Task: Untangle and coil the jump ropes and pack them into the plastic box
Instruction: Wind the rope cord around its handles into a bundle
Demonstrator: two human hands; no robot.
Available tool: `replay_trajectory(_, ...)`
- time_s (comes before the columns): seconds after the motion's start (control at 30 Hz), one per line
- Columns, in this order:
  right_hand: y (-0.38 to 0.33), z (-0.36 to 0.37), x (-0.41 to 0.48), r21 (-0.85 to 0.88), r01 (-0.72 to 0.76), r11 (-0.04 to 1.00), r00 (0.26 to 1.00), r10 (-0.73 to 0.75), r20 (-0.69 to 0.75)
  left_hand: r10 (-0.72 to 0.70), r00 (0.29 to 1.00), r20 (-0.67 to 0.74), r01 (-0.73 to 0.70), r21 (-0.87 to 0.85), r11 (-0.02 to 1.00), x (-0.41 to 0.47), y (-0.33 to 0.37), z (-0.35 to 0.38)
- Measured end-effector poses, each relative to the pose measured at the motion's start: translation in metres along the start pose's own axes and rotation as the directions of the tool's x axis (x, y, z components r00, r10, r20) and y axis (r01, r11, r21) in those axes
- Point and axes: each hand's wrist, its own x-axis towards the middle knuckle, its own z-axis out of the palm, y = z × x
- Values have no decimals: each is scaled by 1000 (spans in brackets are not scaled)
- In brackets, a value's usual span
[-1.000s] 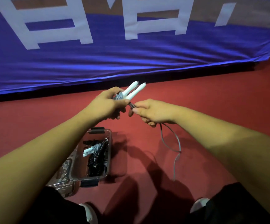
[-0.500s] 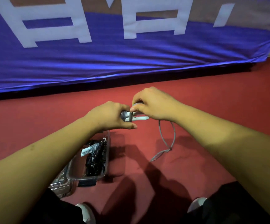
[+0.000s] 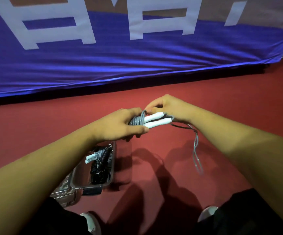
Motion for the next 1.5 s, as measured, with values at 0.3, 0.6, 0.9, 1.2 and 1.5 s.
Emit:
replay_trajectory(0.3, 4, 18, 6, 239, -261, 935, 959, 223, 174, 1, 964, -267, -74, -264, 962, 6, -2, -10)
replay_trajectory(0.6, -8, 38, 7, -5, -264, 965, 960, 263, 96, -88, 905, -415, 201, 238, 950, 14, -49, -33)
replay_trajectory(0.9, -38, 43, 3, -558, 56, 828, 995, 3, 104, -188, 941, -283, 328, 616, 717, 16, -49, -16)
replay_trajectory(1.2, -35, 13, 6, -335, 54, 941, 985, -105, -135, -84, 991, -109, 131, 558, 819, 15, -20, 4)
replay_trajectory(1.5, -11, -2, 6, -15, 28, 1000, 992, -29, -119, 81, 994, -74, -60, 255, 965, 8, -14, 5)
